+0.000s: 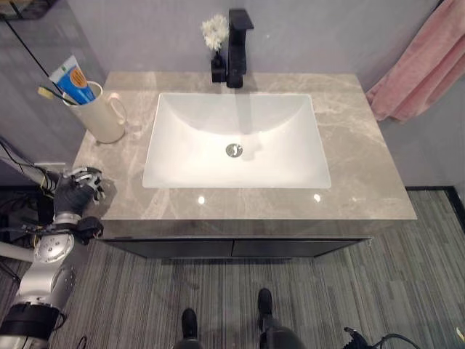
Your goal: Put brush and paste in cup on sink, flatten towel.
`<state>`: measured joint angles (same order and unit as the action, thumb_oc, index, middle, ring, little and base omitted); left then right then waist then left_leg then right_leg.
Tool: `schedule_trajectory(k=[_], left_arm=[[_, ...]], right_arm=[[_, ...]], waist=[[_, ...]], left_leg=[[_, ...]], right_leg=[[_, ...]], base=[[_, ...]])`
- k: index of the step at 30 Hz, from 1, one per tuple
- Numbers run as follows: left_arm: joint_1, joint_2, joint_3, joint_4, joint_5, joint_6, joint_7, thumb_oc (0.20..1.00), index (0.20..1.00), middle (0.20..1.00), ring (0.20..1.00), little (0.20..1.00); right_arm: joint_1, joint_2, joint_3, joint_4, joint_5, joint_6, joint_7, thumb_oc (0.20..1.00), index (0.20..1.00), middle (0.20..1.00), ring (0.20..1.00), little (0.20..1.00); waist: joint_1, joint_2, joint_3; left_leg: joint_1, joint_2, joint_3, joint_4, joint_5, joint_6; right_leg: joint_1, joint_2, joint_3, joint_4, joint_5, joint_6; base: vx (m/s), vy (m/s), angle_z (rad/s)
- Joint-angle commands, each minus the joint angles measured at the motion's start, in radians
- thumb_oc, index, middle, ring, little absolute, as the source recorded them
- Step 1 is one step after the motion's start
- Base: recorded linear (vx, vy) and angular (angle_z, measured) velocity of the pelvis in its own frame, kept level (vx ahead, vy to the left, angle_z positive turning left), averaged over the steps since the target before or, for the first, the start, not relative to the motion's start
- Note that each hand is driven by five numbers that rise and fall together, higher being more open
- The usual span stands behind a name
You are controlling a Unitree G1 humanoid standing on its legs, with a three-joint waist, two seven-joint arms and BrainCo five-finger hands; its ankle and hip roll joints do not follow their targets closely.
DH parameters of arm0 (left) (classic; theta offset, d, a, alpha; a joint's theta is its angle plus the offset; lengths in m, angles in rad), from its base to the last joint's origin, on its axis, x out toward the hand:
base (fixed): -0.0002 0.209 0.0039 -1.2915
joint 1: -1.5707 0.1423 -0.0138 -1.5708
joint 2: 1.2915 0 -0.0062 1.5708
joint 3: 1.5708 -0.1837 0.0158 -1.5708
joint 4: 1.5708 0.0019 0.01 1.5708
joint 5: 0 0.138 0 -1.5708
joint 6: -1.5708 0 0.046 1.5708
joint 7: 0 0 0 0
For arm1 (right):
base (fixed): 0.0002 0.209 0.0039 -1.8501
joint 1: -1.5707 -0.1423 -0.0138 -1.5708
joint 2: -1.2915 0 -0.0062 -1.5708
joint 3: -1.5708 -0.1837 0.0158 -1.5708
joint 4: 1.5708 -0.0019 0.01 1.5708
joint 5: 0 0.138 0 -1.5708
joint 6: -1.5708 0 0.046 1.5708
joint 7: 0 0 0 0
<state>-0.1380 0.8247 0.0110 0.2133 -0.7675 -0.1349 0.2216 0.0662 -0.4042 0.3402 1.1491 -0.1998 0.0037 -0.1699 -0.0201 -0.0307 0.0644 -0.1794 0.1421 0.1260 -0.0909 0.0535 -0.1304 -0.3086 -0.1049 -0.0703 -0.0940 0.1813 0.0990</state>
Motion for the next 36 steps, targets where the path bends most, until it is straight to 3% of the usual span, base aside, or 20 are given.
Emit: schedule_trajectory(k=[1, 15, 31, 36], left_arm=[[-0.084, 0.096, 0.035, 0.058, 0.017, -0.036, 0.034, 0.200, 0.200, 0.200, 0.200, 0.200], [-0.359, 0.190, -0.061, 0.259, 0.030, -0.042, 0.095, 0.200, 0.200, 0.200, 0.200, 0.200], [-0.647, 0.177, -0.212, 0.454, 0.014, -0.038, 0.139, 0.200, 0.200, 0.200, 0.200, 0.200], [-0.618, 0.156, -0.207, 0.440, 0.058, -0.025, 0.137, 0.200, 0.200, 0.200, 0.200, 0.200]], right_arm=[[-0.025, -0.026, -0.020, -0.005, 0.026, 0.010, -0.004, 1.000, 1.000, 1.000, 1.000, 1.000], [-0.077, -0.035, -0.018, -0.051, 0.107, 0.004, -0.021, 1.000, 1.000, 1.000, 1.000, 1.000], [-0.118, -0.049, 0.017, -0.148, 0.143, -0.012, -0.041, 1.000, 1.000, 1.000, 1.000, 1.000], [-0.106, -0.052, 0.031, -0.129, 0.118, -0.012, -0.033, 1.000, 1.000, 1.000, 1.000, 1.000]], waist=[[-0.028, -0.029, 0.053], [-0.044, -0.039, 0.117], [-0.065, -0.026, 0.128], [-0.060, -0.027, 0.112]], left_leg=[[-0.054, -0.015, -0.058, 0.004, 0.034, 0.020], [-0.149, -0.023, -0.072, 0.004, 0.047, 0.027], [-0.212, -0.030, -0.060, 0.004, 0.050, 0.030], [-0.203, -0.024, -0.060, 0.004, 0.052, 0.028]], right_leg=[[0.082, -0.067, 0.007, 0.007, -0.087, 0.086], [-0.011, -0.075, 0.025, 0.007, -0.057, 0.098], [-0.100, -0.075, 0.070, 0.007, -0.037, 0.117], [-0.097, -0.070, 0.069, 0.007, -0.045, 0.110]], base=[[0.00, 0.000, 0.00], [0.00, 0.020, -0.01], [0.00, 0.013, -0.06], [0.00, -0.009, -0.07]])
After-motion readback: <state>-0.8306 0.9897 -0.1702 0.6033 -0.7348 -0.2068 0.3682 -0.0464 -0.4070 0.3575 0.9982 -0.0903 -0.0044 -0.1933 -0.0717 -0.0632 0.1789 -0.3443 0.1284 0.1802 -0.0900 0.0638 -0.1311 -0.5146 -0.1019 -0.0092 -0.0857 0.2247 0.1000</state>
